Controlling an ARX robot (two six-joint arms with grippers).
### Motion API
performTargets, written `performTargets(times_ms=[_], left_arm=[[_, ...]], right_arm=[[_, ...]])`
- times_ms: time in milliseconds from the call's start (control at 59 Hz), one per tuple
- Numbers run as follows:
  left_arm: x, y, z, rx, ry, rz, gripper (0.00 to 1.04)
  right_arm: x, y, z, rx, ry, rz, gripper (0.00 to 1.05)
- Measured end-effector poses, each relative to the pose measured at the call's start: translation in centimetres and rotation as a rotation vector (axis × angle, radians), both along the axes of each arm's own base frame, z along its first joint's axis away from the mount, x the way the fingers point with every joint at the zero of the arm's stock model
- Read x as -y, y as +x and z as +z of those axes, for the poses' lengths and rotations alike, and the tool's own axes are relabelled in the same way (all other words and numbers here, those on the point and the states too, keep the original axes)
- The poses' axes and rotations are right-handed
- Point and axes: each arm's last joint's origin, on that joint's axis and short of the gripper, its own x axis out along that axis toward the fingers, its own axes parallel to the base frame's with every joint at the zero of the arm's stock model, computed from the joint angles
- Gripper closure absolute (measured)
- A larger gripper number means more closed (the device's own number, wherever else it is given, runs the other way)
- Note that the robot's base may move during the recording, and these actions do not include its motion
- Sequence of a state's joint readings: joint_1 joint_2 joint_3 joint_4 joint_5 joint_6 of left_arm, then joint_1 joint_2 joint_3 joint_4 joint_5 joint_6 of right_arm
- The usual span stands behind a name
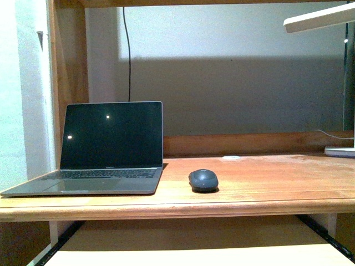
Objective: Place mouse
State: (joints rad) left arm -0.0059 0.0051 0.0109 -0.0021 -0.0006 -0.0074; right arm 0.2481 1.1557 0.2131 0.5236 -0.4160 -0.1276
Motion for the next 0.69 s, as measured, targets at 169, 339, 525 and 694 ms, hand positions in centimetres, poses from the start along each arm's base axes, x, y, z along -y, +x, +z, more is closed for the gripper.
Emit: performTargets(times_ms=[169, 339, 525, 694], left_arm=[[0.0, 0.0, 0.0, 0.0, 0.0, 0.0, 0.08], [0.0, 0.0, 0.0, 0.0, 0.0, 0.0, 0.08], [0.0, 0.0, 0.0, 0.0, 0.0, 0.0, 0.08], [0.0, 0.0, 0.0, 0.0, 0.0, 0.0, 0.08]], right_arm=[[-1.6, 1.0, -1.0, -0.018, -0.012, 0.001, 0.07], [-3.5, 3.1, -1.1, -0.005, -0.016, -0.018, 0.07], [-5.8, 5.2, -0.6, 0.019, -0.02, -0.009, 0.07], [-8.4, 7.8, 0.0, 0.055, -0.028, -0.018, 0.07]])
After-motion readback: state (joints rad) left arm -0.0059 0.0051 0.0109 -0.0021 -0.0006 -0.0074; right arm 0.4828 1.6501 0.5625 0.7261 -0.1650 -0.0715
